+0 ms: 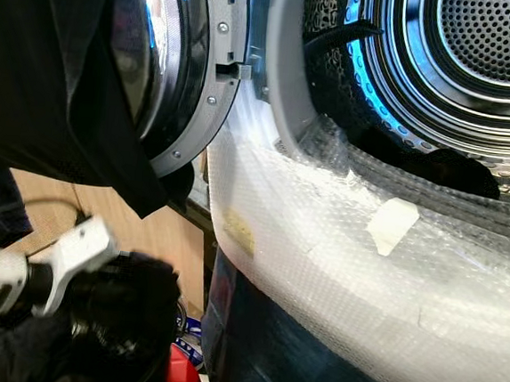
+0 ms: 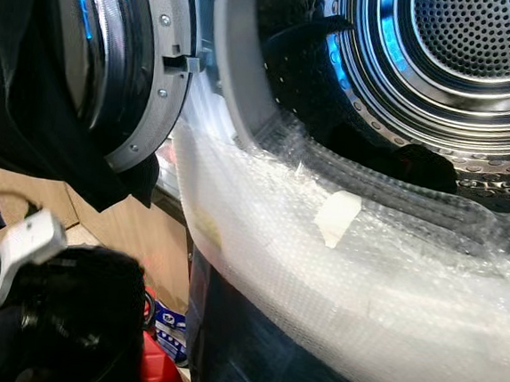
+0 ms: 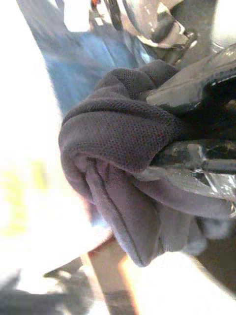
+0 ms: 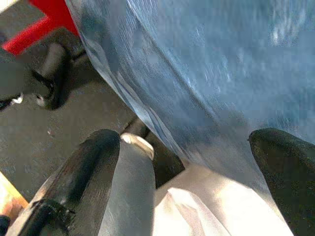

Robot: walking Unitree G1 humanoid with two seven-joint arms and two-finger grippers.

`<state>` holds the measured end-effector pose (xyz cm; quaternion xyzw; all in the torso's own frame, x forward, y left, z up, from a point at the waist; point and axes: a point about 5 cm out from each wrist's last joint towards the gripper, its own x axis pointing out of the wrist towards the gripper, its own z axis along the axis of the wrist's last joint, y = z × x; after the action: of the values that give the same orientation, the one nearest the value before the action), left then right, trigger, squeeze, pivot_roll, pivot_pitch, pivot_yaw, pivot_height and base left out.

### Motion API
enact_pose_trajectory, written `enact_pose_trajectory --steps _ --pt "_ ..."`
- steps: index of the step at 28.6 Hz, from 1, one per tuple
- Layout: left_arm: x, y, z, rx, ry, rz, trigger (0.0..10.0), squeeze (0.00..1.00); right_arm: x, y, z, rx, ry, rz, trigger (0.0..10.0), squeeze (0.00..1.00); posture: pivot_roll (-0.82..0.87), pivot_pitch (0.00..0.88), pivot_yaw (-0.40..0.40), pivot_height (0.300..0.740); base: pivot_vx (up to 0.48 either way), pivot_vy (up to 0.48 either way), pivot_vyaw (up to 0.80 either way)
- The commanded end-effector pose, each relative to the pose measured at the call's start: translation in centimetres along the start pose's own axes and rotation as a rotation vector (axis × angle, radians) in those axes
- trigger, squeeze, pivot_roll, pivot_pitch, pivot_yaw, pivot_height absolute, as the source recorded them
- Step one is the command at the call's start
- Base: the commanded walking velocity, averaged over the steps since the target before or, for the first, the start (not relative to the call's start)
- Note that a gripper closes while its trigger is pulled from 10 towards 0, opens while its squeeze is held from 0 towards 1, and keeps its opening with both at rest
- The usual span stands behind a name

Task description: Clothes washing

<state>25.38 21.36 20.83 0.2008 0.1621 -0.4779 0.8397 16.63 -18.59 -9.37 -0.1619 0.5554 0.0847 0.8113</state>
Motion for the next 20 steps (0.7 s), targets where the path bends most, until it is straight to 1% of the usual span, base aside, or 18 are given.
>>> enact_pose_trajectory --steps 1,2,3,4,5,6,7,8,9,12,13,14,16,17,18,19,20 --pt "1.1 -0.5 1.5 0.042 -0.052 -0.066 0.0 0.00 0.0 0.0 0.6 0.019 -0.024 -0.002 10.0 0.00 0.25 0.000 0.028 0.740 0.000 0.000 0.00" --pt "1.1 -0.5 1.5 0.042 -0.052 -0.066 0.0 0.00 0.0 0.0 0.6 0.019 -0.024 -0.002 10.0 0.00 0.25 0.000 0.028 0.740 0.000 0.000 0.00" --pt "3.2 -1.2 3.0 0.071 -0.116 -0.145 0.0 0.00 0.0 0.1 1.1 0.052 -0.045 0.000 10.0 0.00 0.25 0.000 0.032 0.740 0.000 0.000 0.00" --pt "4.9 -1.9 4.4 0.089 -0.171 -0.214 0.0 0.00 0.0 0.1 1.3 0.059 -0.051 0.001 10.0 0.00 0.25 0.000 0.033 0.740 0.000 0.000 0.00" --pt "5.9 -2.3 5.2 0.095 -0.198 -0.245 0.0 0.00 0.0 0.2 1.3 0.055 -0.050 0.002 10.0 0.00 0.24 0.000 0.036 0.740 0.000 0.000 0.00" --pt "6.3 -2.4 5.4 0.097 -0.208 -0.253 0.0 0.00 0.0 0.2 1.3 0.053 -0.050 0.003 10.0 0.00 0.23 0.000 0.037 0.740 0.000 0.000 0.00" --pt "7.2 -3.0 5.8 0.111 -0.210 -0.288 0.0 0.00 0.0 0.2 1.2 0.052 -0.048 0.003 10.0 0.00 0.21 0.000 0.043 0.740 0.000 0.000 0.00" --pt "8.3 -3.9 6.1 0.142 -0.197 -0.339 0.0 0.00 0.0 0.3 1.2 0.050 -0.044 0.002 10.0 0.00 0.20 0.000 0.048 0.740 0.000 0.000 0.00" --pt "8.8 -4.5 6.2 0.159 -0.189 -0.368 0.0 0.00 0.0 0.3 1.1 0.050 -0.042 0.002 10.0 0.00 0.19 0.000 0.049 0.740 0.000 0.000 0.00" --pt "9.5 -5.6 6.9 0.157 -0.221 -0.423 0.0 0.00 0.0 0.2 0.6 0.081 -0.034 -0.009 10.0 0.00 0.18 0.000 0.045 0.740 0.000 0.000 0.00" --pt "9.5 -5.6 6.9 0.157 -0.221 -0.423 0.0 0.00 0.0 0.2 0.6 0.081 -0.034 -0.009 10.0 0.00 0.18 0.000 0.045 0.740 0.000 0.000 0.00" --pt "9.8 -5.8 7.0 0.159 -0.219 -0.436 0.0 0.00 0.0 0.2 0.1 0.088 -0.023 -0.014 10.0 0.00 0.17 0.000 0.043 0.740 0.000 0.000 0.00" --pt "10.0 -5.8 6.3 0.166 -0.174 -0.418 0.0 0.00 0.0 0.1 -0.5 0.101 -0.007 -0.020 10.0 0.00 0.17 0.000 0.045 0.740 0.000 0.000 0.00" --pt "9.9 -5.9 5.8 0.151 -0.154 -0.419 0.0 0.00 0.0 0.1 -0.9 0.106 0.003 -0.022 10.0 0.00 0.16 0.000 0.046 0.740 0.000 0.000 0.00" --pt "9.9 -5.9 5.8 0.151 -0.154 -0.419 0.0 0.00 0.0 0.1 -0.9 0.106 0.003 -0.022 10.0 0.00 0.16 0.000 0.046 0.740 0.000 0.000 0.00" --pt "9.7 -6.1 5.3 0.110 -0.160 -0.421 0.0 0.00 0.0 0.0 -1.1 0.099 0.005 -0.022 10.0 0.00 0.16 0.000 0.041 0.740 0.000 0.000 0.00" --pt "9.5 -6.1 4.9 0.098 -0.152 -0.412 0.0 0.00 0.0 0.0 -1.1 0.095 0.004 -0.023 10.0 0.00 0.16 0.000 0.041 0.740 0.000 0.000 0.00"
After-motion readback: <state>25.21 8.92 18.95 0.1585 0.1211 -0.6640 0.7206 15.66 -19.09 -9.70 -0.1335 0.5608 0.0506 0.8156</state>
